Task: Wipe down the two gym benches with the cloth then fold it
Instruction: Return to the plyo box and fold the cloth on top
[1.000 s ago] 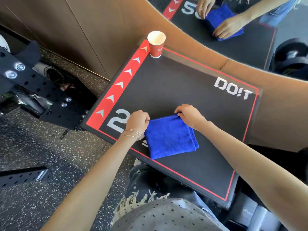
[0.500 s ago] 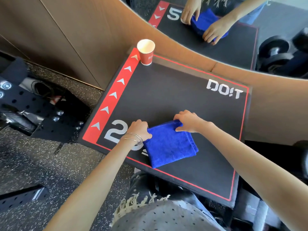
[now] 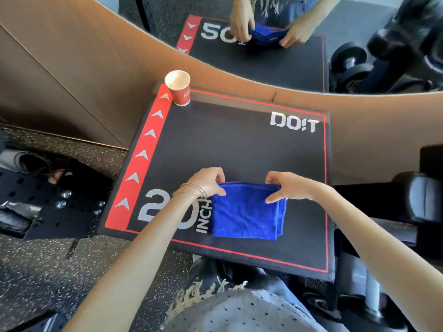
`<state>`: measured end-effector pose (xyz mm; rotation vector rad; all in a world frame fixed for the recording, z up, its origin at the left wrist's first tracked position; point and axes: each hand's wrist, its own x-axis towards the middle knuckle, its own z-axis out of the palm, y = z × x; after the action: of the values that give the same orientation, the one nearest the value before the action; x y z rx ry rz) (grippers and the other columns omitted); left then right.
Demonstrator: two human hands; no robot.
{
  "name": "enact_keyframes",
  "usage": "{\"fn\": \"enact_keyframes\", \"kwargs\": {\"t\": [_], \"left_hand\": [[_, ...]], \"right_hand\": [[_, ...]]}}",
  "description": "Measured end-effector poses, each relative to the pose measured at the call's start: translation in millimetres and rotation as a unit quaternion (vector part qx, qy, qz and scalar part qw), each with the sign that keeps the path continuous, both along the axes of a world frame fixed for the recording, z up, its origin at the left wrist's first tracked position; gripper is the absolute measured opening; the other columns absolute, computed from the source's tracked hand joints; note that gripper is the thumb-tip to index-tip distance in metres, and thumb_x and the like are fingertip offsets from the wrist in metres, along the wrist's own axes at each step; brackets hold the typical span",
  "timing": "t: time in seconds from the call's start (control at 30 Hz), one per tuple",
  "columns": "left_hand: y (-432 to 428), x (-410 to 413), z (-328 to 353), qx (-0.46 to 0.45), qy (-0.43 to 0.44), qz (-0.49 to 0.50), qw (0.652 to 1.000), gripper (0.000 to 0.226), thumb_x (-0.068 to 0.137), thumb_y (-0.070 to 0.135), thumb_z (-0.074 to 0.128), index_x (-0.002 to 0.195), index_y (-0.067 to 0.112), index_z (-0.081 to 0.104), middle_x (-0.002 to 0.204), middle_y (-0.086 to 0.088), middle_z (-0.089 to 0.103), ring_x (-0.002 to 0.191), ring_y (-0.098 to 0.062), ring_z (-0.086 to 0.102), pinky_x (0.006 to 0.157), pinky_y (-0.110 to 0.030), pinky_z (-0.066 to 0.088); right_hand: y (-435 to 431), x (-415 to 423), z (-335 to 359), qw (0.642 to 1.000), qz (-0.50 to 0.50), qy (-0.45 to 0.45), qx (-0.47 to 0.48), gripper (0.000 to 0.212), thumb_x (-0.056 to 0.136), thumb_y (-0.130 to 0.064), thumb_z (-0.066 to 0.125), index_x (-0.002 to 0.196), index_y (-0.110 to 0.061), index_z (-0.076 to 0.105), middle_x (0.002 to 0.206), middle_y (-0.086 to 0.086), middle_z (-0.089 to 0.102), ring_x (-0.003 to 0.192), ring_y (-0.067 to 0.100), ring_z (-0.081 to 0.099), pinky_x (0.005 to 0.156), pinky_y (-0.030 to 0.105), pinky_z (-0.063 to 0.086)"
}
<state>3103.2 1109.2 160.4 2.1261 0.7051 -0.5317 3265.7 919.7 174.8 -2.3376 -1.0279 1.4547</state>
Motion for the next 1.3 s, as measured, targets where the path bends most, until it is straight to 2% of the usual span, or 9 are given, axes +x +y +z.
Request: {"fn": "enact_keyframes", "kwargs": {"t": [0.1, 0.2, 0.37, 0.53, 0.7, 0.8, 0.9, 1.13, 1.3], "left_hand": [[-12.9, 27.7, -6.8, 0.011, -0.06, 0.023, 0.998, 0.022, 0.075, 0.011, 0.066, 0.097, 0.015, 0.061, 0.104, -0.006, 0.066, 0.091, -0.025, 0.059, 0.083, -0.034, 0.047], [-29.5, 46.0, -14.1, 0.13, -0.1, -0.006, 0.986, 0.031, 0.084, 0.005, 0.053, 0.114, 0.013, 0.057, 0.117, -0.006, 0.061, 0.109, -0.028, 0.054, 0.088, -0.037, 0.045], [-60.8, 31.0, -26.3, 0.222, -0.176, -0.158, 0.946, 0.042, 0.088, 0.001, 0.043, 0.123, 0.017, 0.057, 0.129, 0.002, 0.056, 0.121, -0.02, 0.045, 0.094, -0.033, 0.042], [-51.3, 19.5, -37.1, 0.253, -0.17, -0.168, 0.937, 0.045, 0.091, 0.005, 0.041, 0.134, 0.018, 0.048, 0.141, 0.002, 0.047, 0.13, -0.019, 0.039, 0.099, -0.032, 0.039], [-38.0, 38.0, -32.2, 0.263, -0.161, -0.266, 0.913, 0.042, 0.093, 0.012, 0.044, 0.135, 0.017, 0.048, 0.144, -0.001, 0.042, 0.137, -0.019, 0.03, 0.101, -0.032, 0.033], [-33.8, 49.4, -31.8, 0.251, -0.128, -0.257, 0.924, 0.048, 0.091, 0.014, 0.05, 0.138, 0.016, 0.04, 0.143, -0.005, 0.041, 0.134, -0.024, 0.032, 0.1, -0.034, 0.036], [-28.5, 64.8, -27.3, 0.222, -0.047, -0.262, 0.938, 0.057, 0.087, 0.021, 0.058, 0.138, 0.011, 0.037, 0.138, -0.011, 0.041, 0.127, -0.031, 0.036, 0.095, -0.039, 0.041], [-30.0, 91.0, -20.0, 0.217, 0.029, -0.325, 0.92, 0.047, 0.076, 0.023, 0.063, 0.12, 0.01, 0.051, 0.124, -0.012, 0.049, 0.118, -0.031, 0.044, 0.094, -0.041, 0.04], [-26.2, 110.3, -20.8, 0.181, 0.056, -0.355, 0.915, 0.044, 0.071, 0.022, 0.068, 0.113, 0.013, 0.057, 0.12, -0.01, 0.052, 0.115, -0.031, 0.045, 0.09, -0.04, 0.045]], "right_hand": [[-18.7, 10.2, -5.8, 0.995, -0.081, -0.049, -0.015, 0.03, 0.076, -0.024, 0.075, 0.094, -0.018, 0.051, 0.101, 0.007, 0.059, 0.081, 0.024, 0.058, 0.068, 0.035, 0.051], [-28.7, 5.2, -14.2, 0.971, -0.104, -0.217, -0.016, 0.037, 0.086, -0.012, 0.061, 0.12, -0.009, 0.048, 0.119, 0.014, 0.052, 0.102, 0.032, 0.055, 0.084, 0.041, 0.049], [-50.1, -47.6, -26.6, 0.93, -0.115, -0.341, 0.081, 0.04, 0.085, 0.006, 0.046, 0.12, -0.011, 0.058, 0.125, 0.002, 0.051, 0.11, 0.023, 0.048, 0.077, 0.038, 0.051], [-54.3, -56.3, -35.0, 0.93, -0.162, -0.321, 0.074, 0.031, 0.094, -0.006, 0.044, 0.118, -0.013, 0.062, 0.124, -0.002, 0.054, 0.114, 0.018, 0.045, 0.081, 0.034, 0.049], [-35.1, -43.8, -32.3, 0.924, -0.087, -0.359, 0.093, 0.029, 0.095, -0.01, 0.048, 0.122, -0.014, 0.06, 0.123, -0.002, 0.054, 0.114, 0.018, 0.045, 0.079, 0.033, 0.049], [-23.0, -32.1, -34.9, 0.929, -0.062, -0.36, 0.058, 0.038, 0.093, -0.013, 0.054, 0.131, -0.014, 0.051, 0.129, 0.002, 0.05, 0.118, 0.022, 0.044, 0.087, 0.035, 0.047], [-14.3, -15.4, -34.0, 0.957, -0.055, -0.284, -0.01, 0.051, 0.088, -0.018, 0.062, 0.135, -0.011, 0.043, 0.132, 0.008, 0.046, 0.12, 0.028, 0.042, 0.096, 0.04, 0.043], [-1.9, 0.8, -25.3, 0.974, -0.016, -0.21, -0.09, 0.045, 0.082, -0.019, 0.063, 0.124, -0.012, 0.05, 0.118, 0.009, 0.047, 0.103, 0.029, 0.054, 0.081, 0.038, 0.049], [-6.7, 15.0, -18.4, 0.985, -0.032, -0.137, -0.096, 0.032, 0.078, -0.023, 0.067, 0.107, -0.012, 0.061, 0.093, 0.002, 0.055, 0.086, 0.024, 0.053, 0.065, 0.031, 0.045]]}}
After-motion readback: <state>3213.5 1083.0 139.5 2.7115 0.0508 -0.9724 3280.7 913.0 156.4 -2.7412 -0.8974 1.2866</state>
